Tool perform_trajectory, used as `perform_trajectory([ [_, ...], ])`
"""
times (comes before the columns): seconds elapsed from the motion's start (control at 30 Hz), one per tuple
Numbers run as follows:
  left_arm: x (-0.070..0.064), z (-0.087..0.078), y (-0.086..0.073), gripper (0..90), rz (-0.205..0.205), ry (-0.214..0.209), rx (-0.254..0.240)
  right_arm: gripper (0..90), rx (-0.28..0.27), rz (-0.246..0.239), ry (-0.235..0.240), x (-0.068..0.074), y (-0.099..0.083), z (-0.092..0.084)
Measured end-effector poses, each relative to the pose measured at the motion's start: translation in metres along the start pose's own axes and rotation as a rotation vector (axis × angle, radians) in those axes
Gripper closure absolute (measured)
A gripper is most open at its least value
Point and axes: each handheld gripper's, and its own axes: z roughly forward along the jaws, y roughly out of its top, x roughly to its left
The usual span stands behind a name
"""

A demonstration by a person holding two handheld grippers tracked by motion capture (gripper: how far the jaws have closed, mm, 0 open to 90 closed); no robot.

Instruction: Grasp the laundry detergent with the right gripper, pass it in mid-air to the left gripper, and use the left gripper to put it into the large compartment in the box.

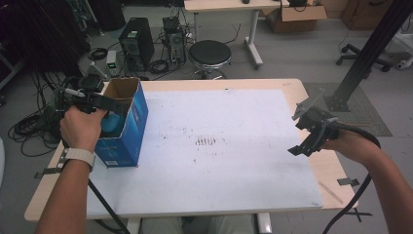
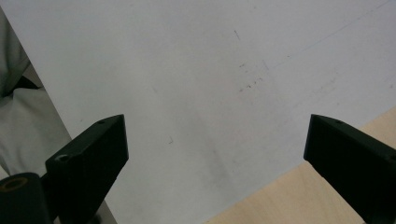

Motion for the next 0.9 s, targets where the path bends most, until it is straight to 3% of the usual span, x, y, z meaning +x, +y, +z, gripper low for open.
perform_trajectory([
  [0.2,-0.004,-0.01,0.003,16.5,0.019,-0.01,0.002,6.1,-0.002,-0.001,0.0,0.001,0.002,-0.001],
  [0.4,-0.009,-0.017,0.006,13.8,0.026,-0.056,0.012,6.0,0.003,-0.006,0.001,0.001,0.004,-0.001],
  [0.6,-0.019,-0.025,0.01,11.5,0.061,-0.09,0.021,6.1,0.004,-0.003,0.003,0.001,0.005,-0.002],
  [0.9,-0.038,-0.037,0.015,10.2,0.135,-0.104,0.022,6.0,0.006,-0.007,0.004,0.002,0.006,-0.002],
])
